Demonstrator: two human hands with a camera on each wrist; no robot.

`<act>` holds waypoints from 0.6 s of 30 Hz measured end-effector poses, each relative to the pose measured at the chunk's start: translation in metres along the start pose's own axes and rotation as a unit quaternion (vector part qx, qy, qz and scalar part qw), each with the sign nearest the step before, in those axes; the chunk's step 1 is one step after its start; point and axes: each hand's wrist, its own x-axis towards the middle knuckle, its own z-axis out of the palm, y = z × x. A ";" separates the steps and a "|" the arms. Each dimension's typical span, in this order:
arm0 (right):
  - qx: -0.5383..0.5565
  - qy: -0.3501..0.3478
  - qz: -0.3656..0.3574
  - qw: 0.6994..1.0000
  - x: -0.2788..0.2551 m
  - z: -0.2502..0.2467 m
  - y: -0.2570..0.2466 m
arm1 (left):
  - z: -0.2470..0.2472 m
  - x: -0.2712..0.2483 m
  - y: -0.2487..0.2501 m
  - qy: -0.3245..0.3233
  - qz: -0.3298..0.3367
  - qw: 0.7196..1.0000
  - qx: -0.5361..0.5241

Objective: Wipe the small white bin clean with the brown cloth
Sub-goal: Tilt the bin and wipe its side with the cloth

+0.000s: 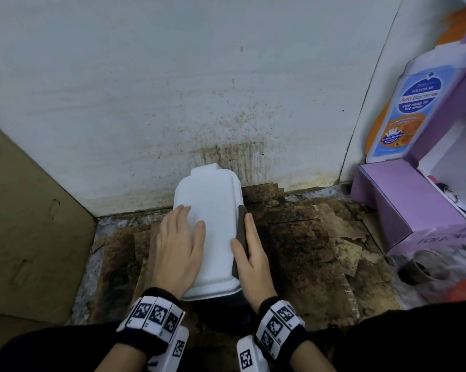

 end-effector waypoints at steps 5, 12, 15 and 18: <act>0.052 0.009 0.012 0.999 -0.001 0.017 -0.004 | 0.013 0.006 0.009 -0.039 0.030 0.998 -0.043; 0.138 -0.011 0.055 0.989 0.006 0.036 0.001 | 0.006 0.014 -0.011 -0.076 0.018 0.997 -0.011; 0.134 -0.025 0.053 0.989 0.006 0.046 0.007 | -0.002 0.016 -0.019 -0.089 0.010 0.996 0.001; 0.112 -0.039 0.044 0.992 0.007 0.058 0.012 | -0.005 0.017 -0.028 -0.093 -0.022 0.995 -0.036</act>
